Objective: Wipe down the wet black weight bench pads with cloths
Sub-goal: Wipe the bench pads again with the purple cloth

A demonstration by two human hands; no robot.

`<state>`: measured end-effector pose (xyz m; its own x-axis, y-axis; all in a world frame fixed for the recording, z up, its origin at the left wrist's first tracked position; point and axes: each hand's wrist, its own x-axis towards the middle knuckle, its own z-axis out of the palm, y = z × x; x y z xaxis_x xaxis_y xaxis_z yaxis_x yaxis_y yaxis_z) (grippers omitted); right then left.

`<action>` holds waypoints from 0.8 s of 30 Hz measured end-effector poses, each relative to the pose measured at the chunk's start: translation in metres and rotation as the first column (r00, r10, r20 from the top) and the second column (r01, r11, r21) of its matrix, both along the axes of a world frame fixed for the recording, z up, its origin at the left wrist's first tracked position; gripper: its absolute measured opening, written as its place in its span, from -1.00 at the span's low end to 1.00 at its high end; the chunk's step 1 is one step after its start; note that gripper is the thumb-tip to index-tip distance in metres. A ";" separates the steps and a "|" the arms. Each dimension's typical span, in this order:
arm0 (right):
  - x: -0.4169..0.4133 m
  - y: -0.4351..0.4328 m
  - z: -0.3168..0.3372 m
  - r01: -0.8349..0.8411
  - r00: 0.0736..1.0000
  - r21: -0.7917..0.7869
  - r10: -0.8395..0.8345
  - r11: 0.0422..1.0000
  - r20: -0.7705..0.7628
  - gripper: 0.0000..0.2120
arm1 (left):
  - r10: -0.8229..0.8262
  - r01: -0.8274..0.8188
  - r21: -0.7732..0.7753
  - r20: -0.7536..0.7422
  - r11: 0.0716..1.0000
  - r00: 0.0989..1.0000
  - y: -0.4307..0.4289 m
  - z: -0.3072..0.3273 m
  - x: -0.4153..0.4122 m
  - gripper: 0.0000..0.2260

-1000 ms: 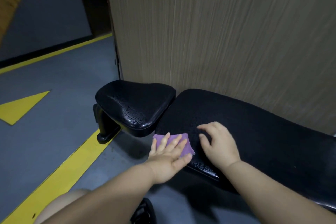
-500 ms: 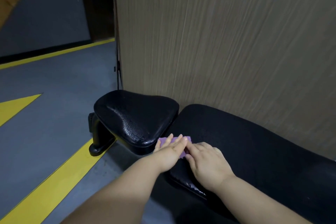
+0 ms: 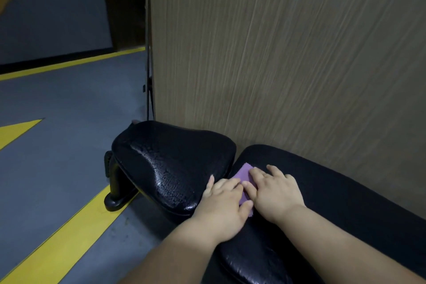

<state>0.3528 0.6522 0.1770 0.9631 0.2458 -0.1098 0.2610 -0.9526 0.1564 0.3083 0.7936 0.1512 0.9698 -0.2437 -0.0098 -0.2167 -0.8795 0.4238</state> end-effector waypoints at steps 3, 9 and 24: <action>0.019 -0.002 -0.005 0.029 0.999 0.016 -0.029 0.999 0.019 -0.47 | 0.028 -0.030 0.063 0.028 0.998 0.999 0.000 0.002 0.015 -0.41; 0.064 0.003 -0.009 0.034 0.994 0.138 -0.049 0.990 0.102 -0.53 | 0.089 -0.089 0.025 -0.019 0.996 0.996 -0.006 0.002 0.029 -0.40; 0.108 0.015 -0.016 -0.071 0.984 0.419 0.133 0.905 -0.121 -0.60 | 0.158 -0.159 0.014 0.025 0.987 0.987 -0.005 -0.006 0.043 -0.45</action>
